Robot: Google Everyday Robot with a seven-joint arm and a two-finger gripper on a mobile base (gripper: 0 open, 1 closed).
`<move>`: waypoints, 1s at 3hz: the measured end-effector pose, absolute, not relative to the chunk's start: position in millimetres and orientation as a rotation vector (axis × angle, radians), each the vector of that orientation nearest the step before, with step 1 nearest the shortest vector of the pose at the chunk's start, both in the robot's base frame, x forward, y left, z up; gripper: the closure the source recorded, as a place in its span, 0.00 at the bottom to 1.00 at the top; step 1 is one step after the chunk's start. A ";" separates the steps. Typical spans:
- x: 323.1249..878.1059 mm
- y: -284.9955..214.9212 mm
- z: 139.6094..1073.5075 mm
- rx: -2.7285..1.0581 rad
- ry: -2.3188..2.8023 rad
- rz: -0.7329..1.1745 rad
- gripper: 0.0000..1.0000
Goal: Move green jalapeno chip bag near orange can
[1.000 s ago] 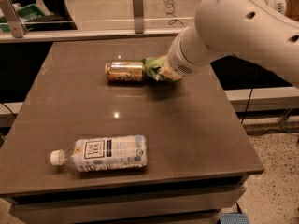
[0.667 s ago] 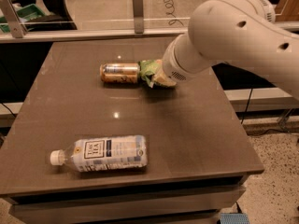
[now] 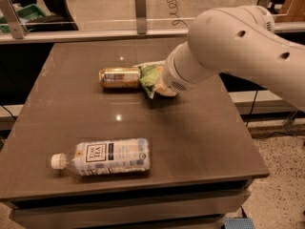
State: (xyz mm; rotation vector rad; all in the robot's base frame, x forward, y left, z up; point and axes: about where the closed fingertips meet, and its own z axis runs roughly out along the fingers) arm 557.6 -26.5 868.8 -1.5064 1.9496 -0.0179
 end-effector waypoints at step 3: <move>549.8 -21.3 879.5 -1.492 1.932 0.010 0.00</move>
Offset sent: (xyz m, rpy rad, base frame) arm -0.0039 0.0036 0.0064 0.0243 -0.0016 0.0099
